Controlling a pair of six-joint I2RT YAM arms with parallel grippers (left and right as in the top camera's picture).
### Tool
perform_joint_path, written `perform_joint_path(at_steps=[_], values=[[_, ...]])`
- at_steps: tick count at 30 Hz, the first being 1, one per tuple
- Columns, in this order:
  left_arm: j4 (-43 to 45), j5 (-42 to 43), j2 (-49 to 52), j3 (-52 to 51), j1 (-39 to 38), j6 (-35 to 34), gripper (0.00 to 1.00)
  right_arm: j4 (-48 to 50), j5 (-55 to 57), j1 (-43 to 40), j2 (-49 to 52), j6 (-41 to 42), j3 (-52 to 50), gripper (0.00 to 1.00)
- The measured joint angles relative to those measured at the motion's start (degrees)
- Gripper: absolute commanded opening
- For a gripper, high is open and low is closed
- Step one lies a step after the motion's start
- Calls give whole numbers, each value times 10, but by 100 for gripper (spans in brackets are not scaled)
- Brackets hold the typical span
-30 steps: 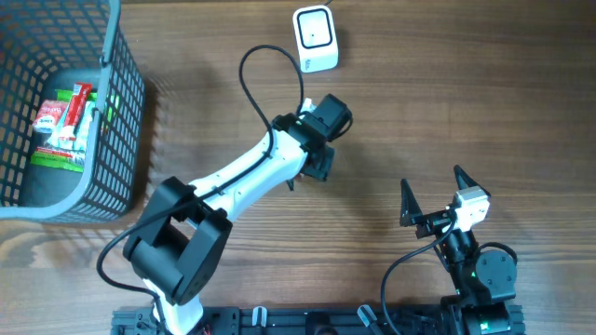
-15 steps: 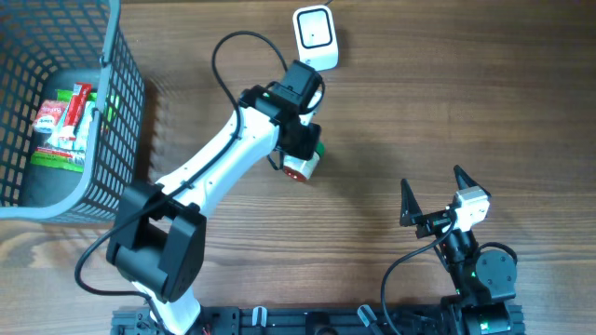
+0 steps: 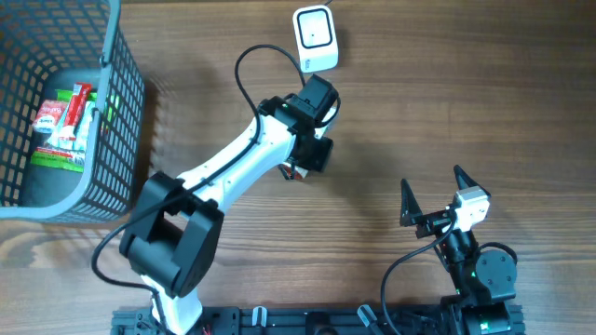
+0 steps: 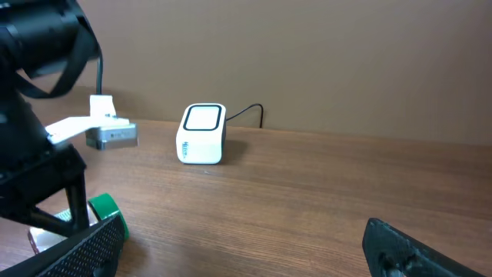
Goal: Scan the item barcode
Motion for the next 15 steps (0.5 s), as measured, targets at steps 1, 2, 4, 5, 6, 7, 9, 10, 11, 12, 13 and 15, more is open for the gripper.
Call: perform_joint_path(at_steps=[1, 2, 4, 5, 6, 7, 9, 10, 11, 12, 13, 15], values=[[0, -17, 2, -1, 2, 0, 9, 0, 0, 0, 0, 0, 0, 100], [0, -35, 2, -1, 7, 0, 9, 0, 0, 0, 0, 0, 0, 100], [-2, -53, 2, -1, 25, 0, 9, 0, 0, 0, 0, 0, 0, 100], [-2, -59, 2, -1, 34, 0, 10, 0, 0, 0, 0, 0, 0, 100], [-3, -63, 2, -1, 43, 0, 10, 0, 0, 0, 0, 0, 0, 100], [-3, -65, 2, -1, 53, 0, 11, 0, 0, 0, 0, 0, 0, 100], [-4, -67, 2, -1, 69, 0, 12, 0, 0, 0, 0, 0, 0, 100], [-4, -67, 2, -1, 75, 0, 13, 0, 0, 0, 0, 0, 0, 100], [-4, -72, 2, -1, 78, 0, 20, 0, 0, 0, 0, 0, 0, 100], [-4, -80, 2, -1, 79, 0, 25, 0, 0, 0, 0, 0, 0, 100], [-4, -89, 2, -1, 78, 0, 30, 0, 0, 0, 0, 0, 0, 100], [-4, -97, 2, -1, 78, -3, 41, 0, 0, 0, 0, 0, 0, 100]])
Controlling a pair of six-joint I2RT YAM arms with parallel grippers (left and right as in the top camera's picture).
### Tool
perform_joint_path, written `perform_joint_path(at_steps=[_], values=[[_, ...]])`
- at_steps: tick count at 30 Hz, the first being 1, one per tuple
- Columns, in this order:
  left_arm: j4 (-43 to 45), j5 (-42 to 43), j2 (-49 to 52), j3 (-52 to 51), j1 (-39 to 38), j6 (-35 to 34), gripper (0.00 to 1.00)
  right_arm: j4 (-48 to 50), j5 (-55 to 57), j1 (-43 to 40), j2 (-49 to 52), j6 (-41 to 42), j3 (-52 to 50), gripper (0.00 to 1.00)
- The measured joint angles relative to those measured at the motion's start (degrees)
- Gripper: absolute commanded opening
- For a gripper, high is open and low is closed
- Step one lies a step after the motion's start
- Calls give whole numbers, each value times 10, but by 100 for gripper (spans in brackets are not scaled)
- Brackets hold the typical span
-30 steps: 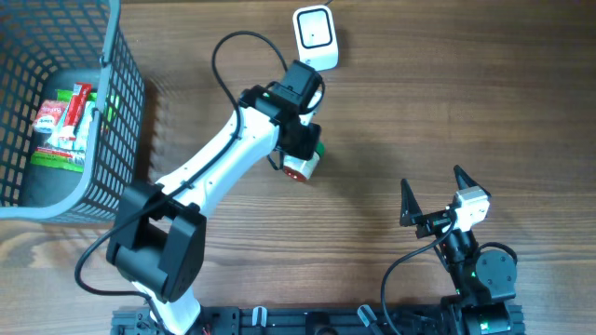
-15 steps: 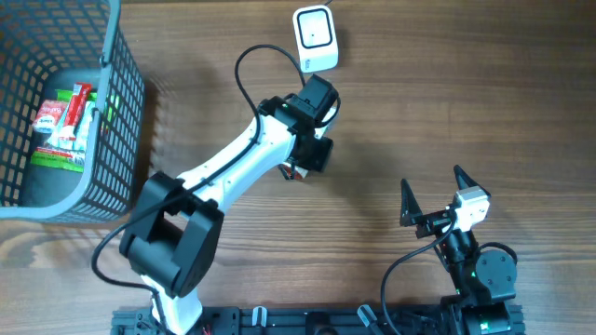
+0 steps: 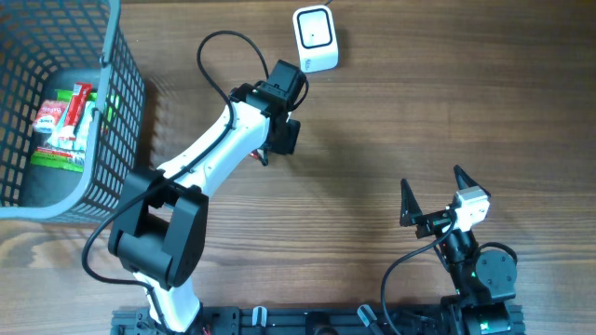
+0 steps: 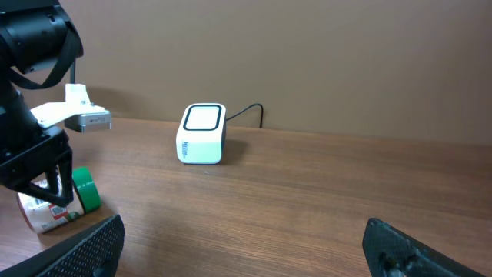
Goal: Scan the item barcode
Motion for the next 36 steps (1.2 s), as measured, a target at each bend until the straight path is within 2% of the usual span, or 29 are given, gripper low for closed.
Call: perform_joint_path(at_steps=[1, 4, 14, 17, 28, 36], values=[[0, -5, 0, 0, 0, 1, 49, 0, 0, 0, 0, 0, 0, 100], [0, -26, 0, 0, 0, 1, 57, 0, 0, 0, 0, 0, 0, 100], [0, -71, 0, 0, 0, 1, 67, 0, 0, 0, 0, 0, 0, 100], [0, -73, 0, 0, 0, 4, 73, 0, 0, 0, 0, 0, 0, 100], [-17, -89, 1, 0, 0, 45, 73, 0, 0, 0, 0, 0, 0, 100], [-5, -150, 16, 0, 0, 94, 73, 0, 0, 0, 0, 0, 0, 100]])
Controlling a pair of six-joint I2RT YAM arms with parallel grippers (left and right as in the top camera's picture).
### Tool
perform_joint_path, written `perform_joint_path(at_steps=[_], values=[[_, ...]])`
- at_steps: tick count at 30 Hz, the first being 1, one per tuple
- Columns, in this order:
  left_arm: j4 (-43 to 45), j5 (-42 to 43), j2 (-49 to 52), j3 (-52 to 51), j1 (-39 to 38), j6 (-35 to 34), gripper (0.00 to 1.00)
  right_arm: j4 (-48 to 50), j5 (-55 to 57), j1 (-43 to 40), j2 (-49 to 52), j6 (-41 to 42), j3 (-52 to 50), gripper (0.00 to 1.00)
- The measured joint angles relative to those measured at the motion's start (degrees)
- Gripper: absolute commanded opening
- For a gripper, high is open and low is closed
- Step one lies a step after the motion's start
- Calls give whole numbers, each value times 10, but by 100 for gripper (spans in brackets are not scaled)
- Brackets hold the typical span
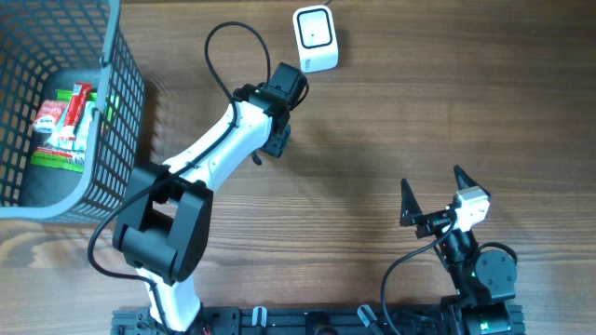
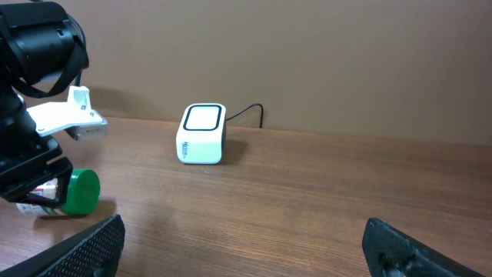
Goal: Scan the item barcode
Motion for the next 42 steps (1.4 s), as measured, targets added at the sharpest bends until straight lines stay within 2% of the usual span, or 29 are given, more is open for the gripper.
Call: perform_joint_path(at_steps=[6, 9, 15, 19, 23, 30, 36, 42], values=[[23, -3, 3, 0, 0, 56, 74, 0, 0, 0, 0, 0, 0, 100], [23, -4, 4, 0, 2, 85, 81, 0, 0, 0, 0, 0, 0, 100], [23, -4, 8, 0, 14, 118, 84, 0, 0, 0, 0, 0, 0, 100], [48, -2, 9, -24, 30, 126, 79, 0, 0, 0, 0, 0, 0, 100], [61, 7, 10, -36, 45, 130, 81, 0, 0, 0, 0, 0, 0, 100], [85, 97, 10, -37, 67, 130, 80, 0, 0, 0, 0, 0, 0, 100], [86, 111, 15, -37, 78, 130, 81, 0, 0, 0, 0, 0, 0, 100], [87, 113, 36, -38, 80, 125, 73, 0, 0, 0, 0, 0, 0, 100]])
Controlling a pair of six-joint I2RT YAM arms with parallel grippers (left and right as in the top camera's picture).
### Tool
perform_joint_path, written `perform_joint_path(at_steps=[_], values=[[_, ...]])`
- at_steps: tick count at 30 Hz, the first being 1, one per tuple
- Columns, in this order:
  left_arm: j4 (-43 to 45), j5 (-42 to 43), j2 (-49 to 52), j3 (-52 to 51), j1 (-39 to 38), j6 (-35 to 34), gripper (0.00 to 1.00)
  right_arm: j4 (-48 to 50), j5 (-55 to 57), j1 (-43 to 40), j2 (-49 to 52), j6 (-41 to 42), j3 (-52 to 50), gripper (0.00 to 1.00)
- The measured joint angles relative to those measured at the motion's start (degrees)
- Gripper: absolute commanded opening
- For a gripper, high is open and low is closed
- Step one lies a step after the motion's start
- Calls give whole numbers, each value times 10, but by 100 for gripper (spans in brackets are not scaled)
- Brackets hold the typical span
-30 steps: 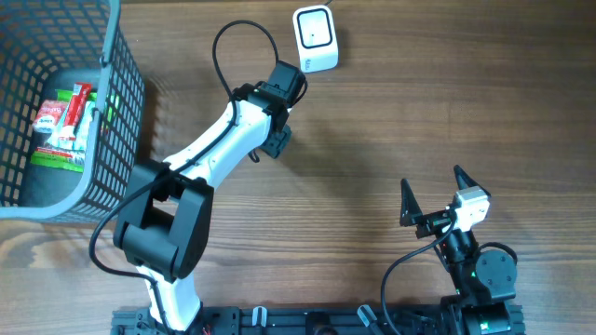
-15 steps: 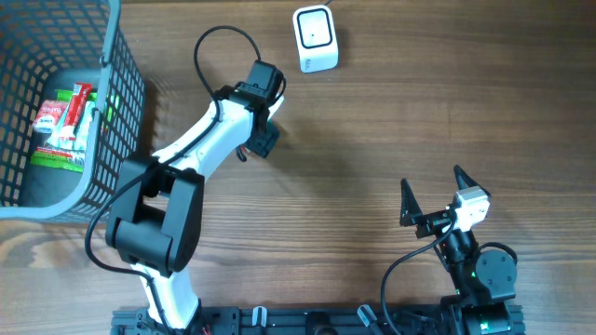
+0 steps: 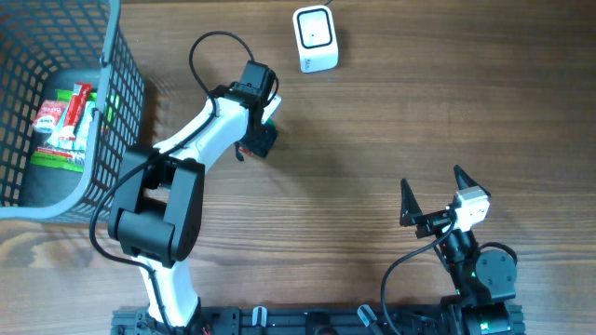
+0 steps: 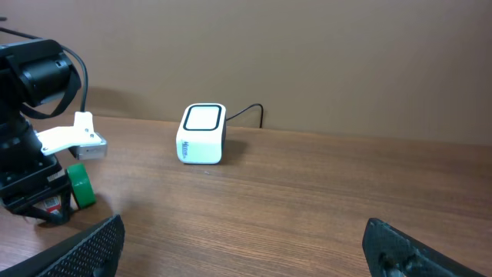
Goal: Scan the item barcode
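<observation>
The white barcode scanner (image 3: 315, 39) stands at the far edge of the table, its window up; it also shows in the right wrist view (image 4: 203, 133). My left gripper (image 3: 258, 141) is to the left of and nearer than the scanner, shut on a small bottle with a green cap (image 4: 79, 193) held low over the table. From overhead the arm hides nearly all of the bottle. My right gripper (image 3: 431, 179) rests at the near right, open and holding nothing, with its fingers (image 4: 86, 248) wide apart.
A grey wire basket (image 3: 124, 102) stands at the far left with several packets (image 3: 61, 126) inside. The scanner's black cable (image 4: 252, 112) runs off behind it. The left arm's cable loops above its wrist.
My left gripper, with the bottle in it, has moved a little further left, away from the scanner. The bottle's green cap now looks narrower from the right wrist. The right arm has not moved.
The left gripper held the green-capped bottle just in front of the scanner. At each later moment it was further left with the bottle turned differently, and it now sits left of the scanner, nearer the basket. The right gripper stayed open and still.
</observation>
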Motion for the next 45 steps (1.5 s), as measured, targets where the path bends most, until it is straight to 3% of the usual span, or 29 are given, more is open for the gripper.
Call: perform_joint_path(at_steps=[5, 8, 9, 11, 13, 21, 26, 38, 42, 45], values=[[-2, 96, -15, 6, 4, -64, 73, 0, 0, 0, 0, 0, 0, 100], [6, 289, -62, 23, 25, -145, 74, 0, 0, 0, 0, 0, 0, 100], [7, 351, -70, 26, 35, -174, 80, 0, 0, 0, 0, 0, 0, 100], [1, 390, -73, 27, 44, -204, 85, 0, 0, 0, 0, 0, 0, 100], [0, 361, -73, 27, 30, -201, 99, 0, 0, 0, 0, 0, 0, 100], [-11, -3, -73, 28, -83, -191, 100, 0, 0, 0, 0, 0, 0, 100], [-11, -79, -39, 28, -83, -191, 100, 0, 0, 0, 0, 0, 0, 100], [-33, -125, -25, 28, -53, -162, 98, 0, 0, 0, 0, 0, 0, 100], [-38, -116, -25, 21, -39, -167, 86, 0, 0, 0, 0, 0, 0, 100], [-27, -108, -25, -15, -17, -170, 63, 0, 0, 0, 0, 0, 0, 100]])
